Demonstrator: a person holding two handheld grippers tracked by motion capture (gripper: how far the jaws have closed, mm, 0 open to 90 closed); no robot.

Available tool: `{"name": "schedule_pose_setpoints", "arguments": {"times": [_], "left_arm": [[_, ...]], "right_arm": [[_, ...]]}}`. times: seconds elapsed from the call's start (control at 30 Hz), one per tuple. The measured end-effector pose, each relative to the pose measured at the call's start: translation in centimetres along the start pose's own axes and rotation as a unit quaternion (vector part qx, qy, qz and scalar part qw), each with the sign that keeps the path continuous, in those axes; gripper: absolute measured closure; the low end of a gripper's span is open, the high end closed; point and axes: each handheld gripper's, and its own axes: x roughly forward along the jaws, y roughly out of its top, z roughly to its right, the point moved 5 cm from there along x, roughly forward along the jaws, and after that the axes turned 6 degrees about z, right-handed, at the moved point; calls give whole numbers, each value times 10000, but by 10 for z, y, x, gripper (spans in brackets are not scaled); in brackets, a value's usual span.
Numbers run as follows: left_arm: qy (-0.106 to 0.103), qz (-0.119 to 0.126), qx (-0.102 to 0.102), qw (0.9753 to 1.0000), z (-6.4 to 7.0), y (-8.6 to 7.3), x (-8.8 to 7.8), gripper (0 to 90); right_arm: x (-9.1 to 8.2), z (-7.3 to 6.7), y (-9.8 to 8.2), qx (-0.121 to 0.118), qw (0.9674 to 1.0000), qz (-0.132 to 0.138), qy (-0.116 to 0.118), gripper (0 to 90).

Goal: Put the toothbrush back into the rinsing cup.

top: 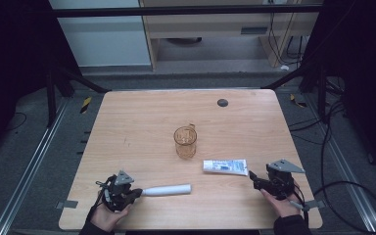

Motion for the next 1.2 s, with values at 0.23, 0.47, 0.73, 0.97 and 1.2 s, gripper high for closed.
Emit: {"name": "schedule_pose_setpoints", "arguments": {"times": [0.23,0.47,0.73,0.97,1.2], "left_arm": [[103,11,-29,9999,-6,1,3,895],[232,84,-111,9996,-16,6,9,896],[305,177,-165,9992,-22,14,17,896],[344,183,-151,9991,-25,21,26,896],[358,341,-270,9984,-29,27,27,897]], "right_arm": [[1,-1,0,-16,10000,-3,16,284],[1,-1,0,1,10000,-26,26,285],[2,-2,0,-9,10000,-41,32,285],[3,-2,0,-55,10000,-48,16,285],[4,-3,0,-65,10000,-61,35,285]]}}
